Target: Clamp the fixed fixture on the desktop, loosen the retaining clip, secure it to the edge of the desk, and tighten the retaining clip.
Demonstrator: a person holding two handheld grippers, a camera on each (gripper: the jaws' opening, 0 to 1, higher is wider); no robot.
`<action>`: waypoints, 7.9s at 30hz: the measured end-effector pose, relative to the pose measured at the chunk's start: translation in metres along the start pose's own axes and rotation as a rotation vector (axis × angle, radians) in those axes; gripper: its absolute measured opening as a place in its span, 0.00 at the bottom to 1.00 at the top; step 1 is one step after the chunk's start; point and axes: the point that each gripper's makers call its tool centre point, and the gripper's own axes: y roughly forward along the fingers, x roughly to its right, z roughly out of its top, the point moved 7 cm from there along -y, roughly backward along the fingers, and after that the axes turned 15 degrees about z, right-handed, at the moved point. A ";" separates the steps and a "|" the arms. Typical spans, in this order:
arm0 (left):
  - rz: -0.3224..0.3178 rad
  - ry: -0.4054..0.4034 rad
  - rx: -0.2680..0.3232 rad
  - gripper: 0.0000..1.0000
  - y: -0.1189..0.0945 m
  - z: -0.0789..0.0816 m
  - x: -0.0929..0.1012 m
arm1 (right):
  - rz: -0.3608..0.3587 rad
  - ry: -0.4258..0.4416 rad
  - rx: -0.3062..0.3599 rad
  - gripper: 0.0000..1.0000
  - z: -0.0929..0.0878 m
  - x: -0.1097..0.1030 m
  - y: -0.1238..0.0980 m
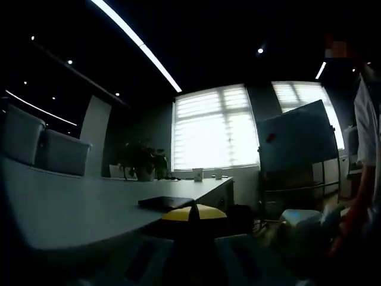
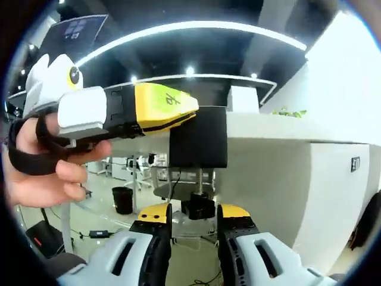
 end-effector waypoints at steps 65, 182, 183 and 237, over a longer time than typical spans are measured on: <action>0.009 0.003 -0.007 0.01 0.001 -0.001 0.000 | 0.030 -0.051 0.006 0.32 -0.011 0.008 0.020; 0.030 0.029 0.003 0.01 -0.003 -0.003 -0.001 | 0.069 0.049 0.037 0.41 -0.016 0.003 0.005; 0.031 0.030 0.004 0.01 -0.003 -0.003 -0.001 | 0.063 0.047 0.035 0.41 -0.016 0.004 0.009; 0.023 0.018 0.026 0.01 -0.004 -0.005 -0.002 | 0.451 -0.029 0.003 0.35 -0.015 0.028 0.024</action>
